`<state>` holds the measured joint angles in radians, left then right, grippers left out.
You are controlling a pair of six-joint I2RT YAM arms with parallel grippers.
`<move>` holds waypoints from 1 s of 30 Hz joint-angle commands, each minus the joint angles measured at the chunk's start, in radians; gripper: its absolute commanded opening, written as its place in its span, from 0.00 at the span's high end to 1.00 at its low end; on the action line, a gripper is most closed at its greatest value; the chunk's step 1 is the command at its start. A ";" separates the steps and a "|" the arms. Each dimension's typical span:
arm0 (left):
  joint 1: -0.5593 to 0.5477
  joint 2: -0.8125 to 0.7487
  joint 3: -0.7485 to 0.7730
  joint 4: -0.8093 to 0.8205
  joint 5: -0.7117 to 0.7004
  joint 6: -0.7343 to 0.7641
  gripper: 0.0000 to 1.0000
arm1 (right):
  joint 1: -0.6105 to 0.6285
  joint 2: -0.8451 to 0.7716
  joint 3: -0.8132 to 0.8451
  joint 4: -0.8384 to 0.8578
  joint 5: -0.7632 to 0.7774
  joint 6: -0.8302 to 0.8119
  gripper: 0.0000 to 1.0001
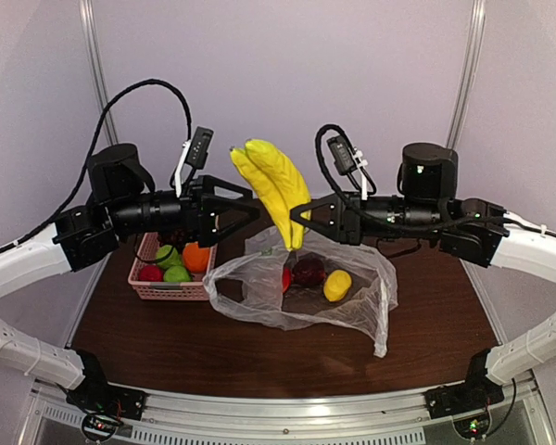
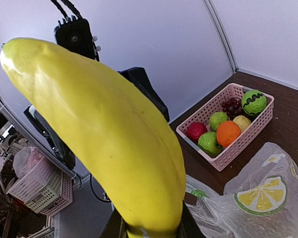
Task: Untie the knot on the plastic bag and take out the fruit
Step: Pass from the right arm to the left
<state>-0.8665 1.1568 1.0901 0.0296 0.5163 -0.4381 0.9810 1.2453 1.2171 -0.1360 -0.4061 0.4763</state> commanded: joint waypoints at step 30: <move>-0.009 0.046 0.017 0.258 0.096 -0.111 0.86 | -0.004 0.012 -0.035 0.125 -0.131 0.081 0.79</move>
<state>-0.8719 1.2110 1.1057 0.2123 0.5827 -0.5045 0.9810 1.2491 1.2049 -0.0216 -0.5446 0.5800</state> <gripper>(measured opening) 0.319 0.214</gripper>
